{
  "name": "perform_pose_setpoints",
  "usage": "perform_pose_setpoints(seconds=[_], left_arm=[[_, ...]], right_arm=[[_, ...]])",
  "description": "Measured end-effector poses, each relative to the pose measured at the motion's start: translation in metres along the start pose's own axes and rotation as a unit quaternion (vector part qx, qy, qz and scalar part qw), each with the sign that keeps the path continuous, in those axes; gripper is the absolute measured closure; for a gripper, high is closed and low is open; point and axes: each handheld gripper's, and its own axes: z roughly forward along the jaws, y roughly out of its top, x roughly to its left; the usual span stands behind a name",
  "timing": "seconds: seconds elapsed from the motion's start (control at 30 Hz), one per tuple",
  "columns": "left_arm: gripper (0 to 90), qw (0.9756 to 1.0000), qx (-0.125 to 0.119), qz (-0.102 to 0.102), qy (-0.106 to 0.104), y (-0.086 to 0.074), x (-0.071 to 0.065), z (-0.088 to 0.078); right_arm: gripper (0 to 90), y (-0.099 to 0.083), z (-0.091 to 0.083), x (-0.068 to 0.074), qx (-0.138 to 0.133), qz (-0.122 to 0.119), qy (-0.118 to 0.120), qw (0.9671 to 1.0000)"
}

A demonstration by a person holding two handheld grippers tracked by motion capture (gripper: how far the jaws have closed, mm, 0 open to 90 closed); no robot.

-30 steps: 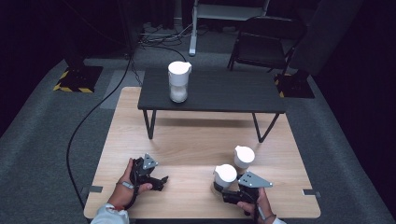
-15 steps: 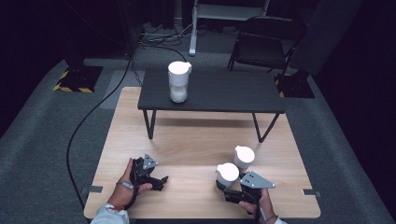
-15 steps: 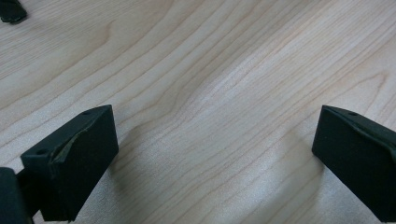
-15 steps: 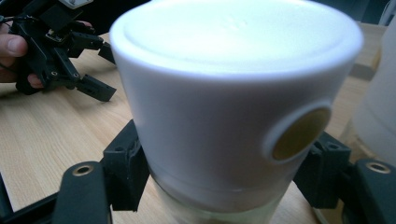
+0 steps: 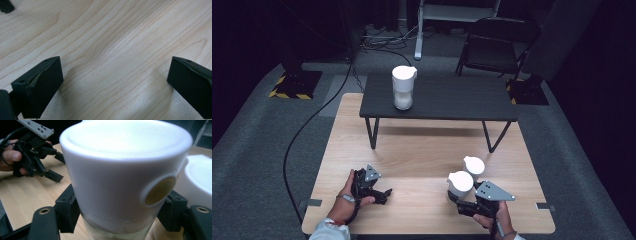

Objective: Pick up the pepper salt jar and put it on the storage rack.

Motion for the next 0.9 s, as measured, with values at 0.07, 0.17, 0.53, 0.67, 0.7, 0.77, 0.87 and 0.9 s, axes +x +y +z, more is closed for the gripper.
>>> perform_pose_setpoints(seconds=[0.07,0.17,0.53,0.67,0.7,0.77,0.87,0.9], left_arm=[[0.0,1.0,0.0,0.0,0.0,0.0,0.0,0.0],[0.0,1.0,0.0,0.0,0.0,0.0,0.0,0.0],[0.0,1.0,0.0,0.0,0.0,0.0,0.0,0.0],[0.0,1.0,0.0,0.0,0.0,0.0,0.0,0.0],[0.0,1.0,0.0,0.0,0.0,0.0,0.0,0.0],[0.0,1.0,0.0,0.0,0.0,0.0,0.0,0.0],[0.0,1.0,0.0,0.0,0.0,0.0,0.0,0.0],[0.0,1.0,0.0,0.0,0.0,0.0,0.0,0.0]], right_arm=[[29.8,0.004,-0.002,0.0,0.001,0.003,0.001,1.0],[29.8,0.01,-0.005,0.0,0.003,0.003,0.0,1.0],[29.8,0.045,-0.014,0.002,0.012,-0.008,-0.002,0.9999],[29.8,0.059,-0.018,0.002,0.009,-0.011,-0.007,0.9999],[29.8,0.062,-0.018,0.001,0.007,-0.011,-0.007,0.9999],[29.8,0.067,-0.02,0.0,0.004,-0.013,-0.013,0.9998],[29.8,0.077,-0.021,-0.001,0.002,-0.011,-0.021,0.9997],[29.8,0.079,-0.022,-0.002,0.0,-0.014,-0.022,0.9997]])
